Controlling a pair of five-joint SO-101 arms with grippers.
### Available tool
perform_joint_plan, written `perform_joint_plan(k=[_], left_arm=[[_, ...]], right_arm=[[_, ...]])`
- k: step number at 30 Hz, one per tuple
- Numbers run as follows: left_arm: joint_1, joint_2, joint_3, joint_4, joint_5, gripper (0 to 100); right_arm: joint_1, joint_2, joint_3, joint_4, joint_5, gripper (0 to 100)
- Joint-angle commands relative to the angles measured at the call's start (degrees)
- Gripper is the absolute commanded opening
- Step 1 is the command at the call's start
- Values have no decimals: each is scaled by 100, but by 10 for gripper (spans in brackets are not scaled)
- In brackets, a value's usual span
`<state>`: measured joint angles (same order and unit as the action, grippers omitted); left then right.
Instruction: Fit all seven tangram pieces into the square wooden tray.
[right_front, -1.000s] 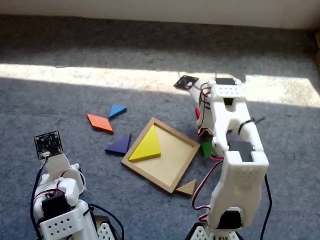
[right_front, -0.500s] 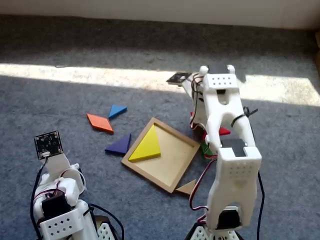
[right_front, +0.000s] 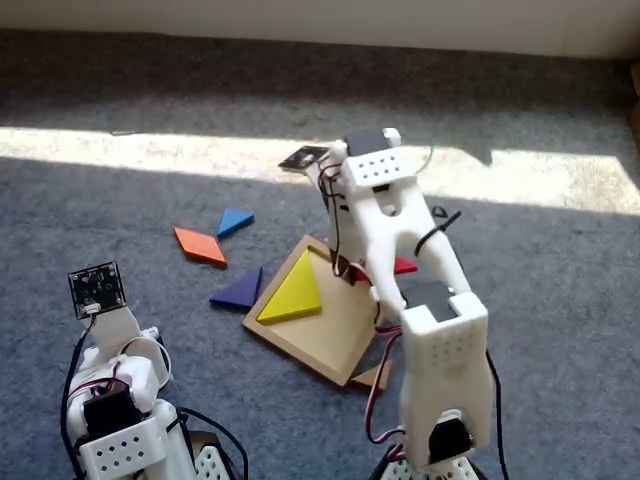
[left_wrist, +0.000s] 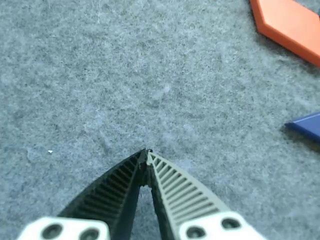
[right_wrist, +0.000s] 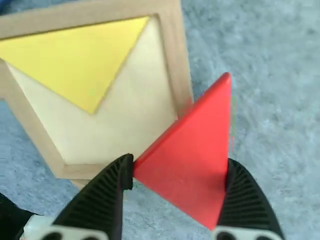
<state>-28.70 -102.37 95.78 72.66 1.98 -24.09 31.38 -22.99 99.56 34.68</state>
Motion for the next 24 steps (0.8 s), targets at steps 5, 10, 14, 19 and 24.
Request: perform_joint_plan(k=[5, 10, 14, 19, 24], left_arm=[[-66, -145, 66, -88, 0, 6], [-66, -145, 66, -88, 0, 6], [-75, -145, 66, -88, 0, 6], [-75, -145, 66, -88, 0, 6], [-75, -145, 66, -88, 0, 6]], right_arm=[[-690, -145, -268, 136, -642, 128], [-980, -145, -259, 136, -932, 128], [-1147, -136, -13, 136, -932, 148], [-1191, -136, 409, 145, -905, 269], [-1112, -453, 462, 145, -905, 272]])
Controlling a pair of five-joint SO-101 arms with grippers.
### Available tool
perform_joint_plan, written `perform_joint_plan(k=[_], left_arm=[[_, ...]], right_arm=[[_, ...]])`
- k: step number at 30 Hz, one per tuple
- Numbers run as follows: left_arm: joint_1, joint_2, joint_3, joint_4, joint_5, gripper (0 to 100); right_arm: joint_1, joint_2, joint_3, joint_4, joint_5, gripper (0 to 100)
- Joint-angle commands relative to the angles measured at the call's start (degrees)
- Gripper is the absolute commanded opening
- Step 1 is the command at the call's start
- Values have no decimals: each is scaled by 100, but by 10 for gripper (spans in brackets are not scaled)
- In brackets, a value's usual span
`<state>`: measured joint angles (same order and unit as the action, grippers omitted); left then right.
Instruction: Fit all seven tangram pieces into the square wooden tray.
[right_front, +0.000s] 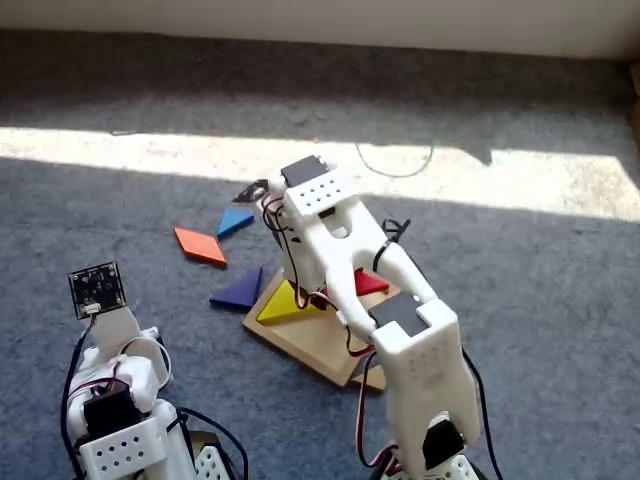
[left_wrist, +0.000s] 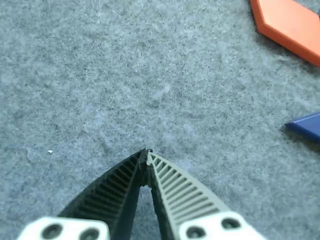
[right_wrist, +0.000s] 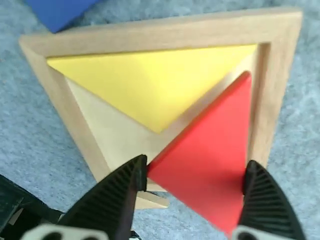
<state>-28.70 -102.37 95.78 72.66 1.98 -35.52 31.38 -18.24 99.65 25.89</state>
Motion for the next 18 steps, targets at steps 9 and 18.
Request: perform_joint_plan(k=[9, 18], left_arm=[[-75, -145, 66, -88, 0, 6], [-75, -145, 66, -88, 0, 6]], right_arm=[[-84, -1947, 1007, 127, 97, 305], [-92, -2035, 1244, 22, 141, 361]])
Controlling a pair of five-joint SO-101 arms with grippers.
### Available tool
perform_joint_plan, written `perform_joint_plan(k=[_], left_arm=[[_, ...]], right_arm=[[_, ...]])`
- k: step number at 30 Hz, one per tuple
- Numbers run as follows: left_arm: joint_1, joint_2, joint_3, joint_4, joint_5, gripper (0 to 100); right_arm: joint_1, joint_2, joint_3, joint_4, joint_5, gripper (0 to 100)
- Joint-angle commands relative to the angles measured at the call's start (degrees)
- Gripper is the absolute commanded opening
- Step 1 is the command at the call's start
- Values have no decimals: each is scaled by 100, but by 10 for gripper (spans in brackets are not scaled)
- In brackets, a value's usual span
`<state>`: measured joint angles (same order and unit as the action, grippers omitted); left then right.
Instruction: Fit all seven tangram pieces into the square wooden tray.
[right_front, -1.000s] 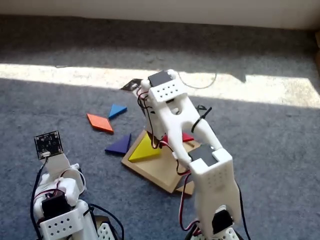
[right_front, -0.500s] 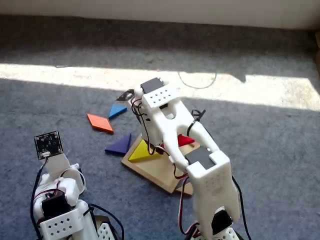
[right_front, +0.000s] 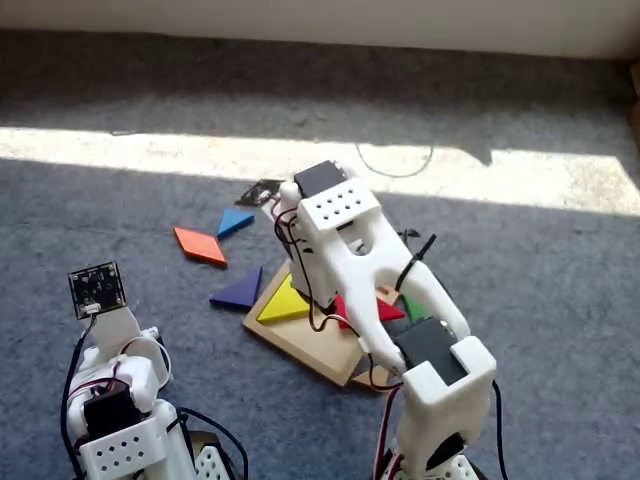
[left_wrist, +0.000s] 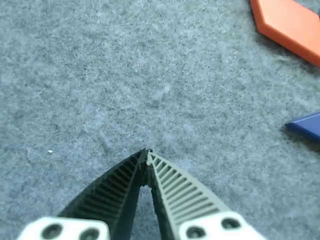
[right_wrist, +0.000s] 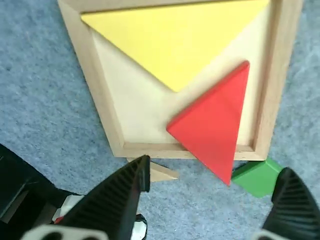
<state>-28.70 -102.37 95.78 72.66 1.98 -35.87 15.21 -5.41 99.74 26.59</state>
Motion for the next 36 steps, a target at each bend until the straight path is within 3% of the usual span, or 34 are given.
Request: perform_joint_plan(k=[1, 3, 9, 12, 16, 24, 36], left_arm=[[-75, -145, 66, -88, 0, 6], [-75, -145, 66, -88, 0, 6], [-75, -145, 66, -88, 0, 6], [-75, -145, 66, -88, 0, 6], [-75, -145, 66, -88, 0, 6], [-75, -145, 66, -88, 0, 6], [-75, -145, 66, -88, 0, 6]], right_arm=[[-66, -435, -48, 48, 79, 361], [-66, -558, -31, 127, 88, 343], [163, -1569, 189, 110, 431, 112], [488, -1947, 611, 66, 440, 43], [831, -1991, 1481, -303, 448, 40], [927, -1982, 3178, -2211, 642, 40], [901, -1974, 3890, -4119, 440, 40]])
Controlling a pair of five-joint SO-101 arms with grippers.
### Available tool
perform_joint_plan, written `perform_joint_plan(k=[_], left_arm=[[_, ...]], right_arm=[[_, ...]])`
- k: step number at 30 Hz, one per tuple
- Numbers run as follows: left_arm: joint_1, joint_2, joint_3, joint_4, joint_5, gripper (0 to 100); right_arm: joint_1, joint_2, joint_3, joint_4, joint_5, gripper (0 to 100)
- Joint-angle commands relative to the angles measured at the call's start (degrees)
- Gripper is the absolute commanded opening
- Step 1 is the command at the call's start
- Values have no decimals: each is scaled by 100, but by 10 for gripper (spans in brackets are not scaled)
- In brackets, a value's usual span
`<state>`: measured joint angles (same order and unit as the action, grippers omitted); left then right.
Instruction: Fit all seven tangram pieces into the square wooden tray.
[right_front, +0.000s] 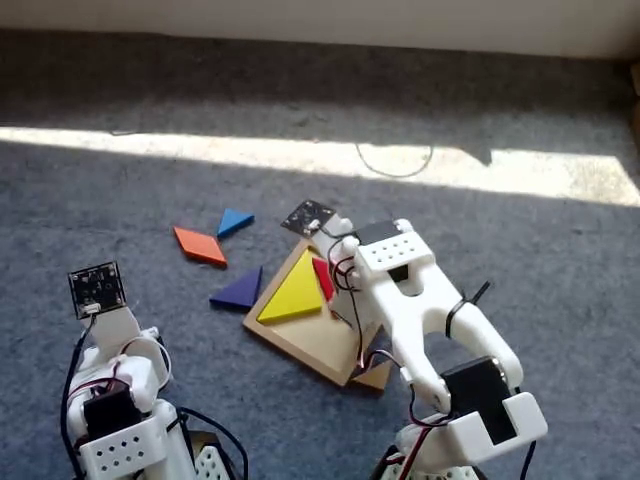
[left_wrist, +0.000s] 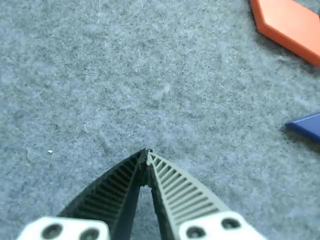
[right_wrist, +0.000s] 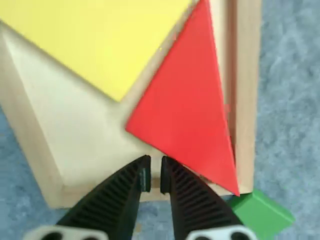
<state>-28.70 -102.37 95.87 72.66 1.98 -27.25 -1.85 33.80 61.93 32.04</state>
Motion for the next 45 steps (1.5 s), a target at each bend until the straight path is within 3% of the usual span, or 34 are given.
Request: perform_joint_plan(k=[1, 9, 17, 21, 23, 28, 45], left_arm=[[-75, -145, 57, -88, 0, 6], [-75, -145, 57, -88, 0, 6], [-84, -145, 57, -88, 0, 6], [-84, -145, 57, -88, 0, 6], [-84, -145, 57, -88, 0, 6], [-84, -145, 57, -88, 0, 6], [-84, -145, 57, -88, 0, 6]], right_arm=[[40, -268, -48, -382, -132, 40], [-84, -330, -57, -567, -132, 40], [22, -1270, -180, 541, -149, 41], [505, -1692, -163, 787, -844, 53], [769, -1701, -163, 804, -1046, 115], [1341, -1305, -40, 760, -1275, 323], [1736, 488, -40, -171, -1222, 312]])
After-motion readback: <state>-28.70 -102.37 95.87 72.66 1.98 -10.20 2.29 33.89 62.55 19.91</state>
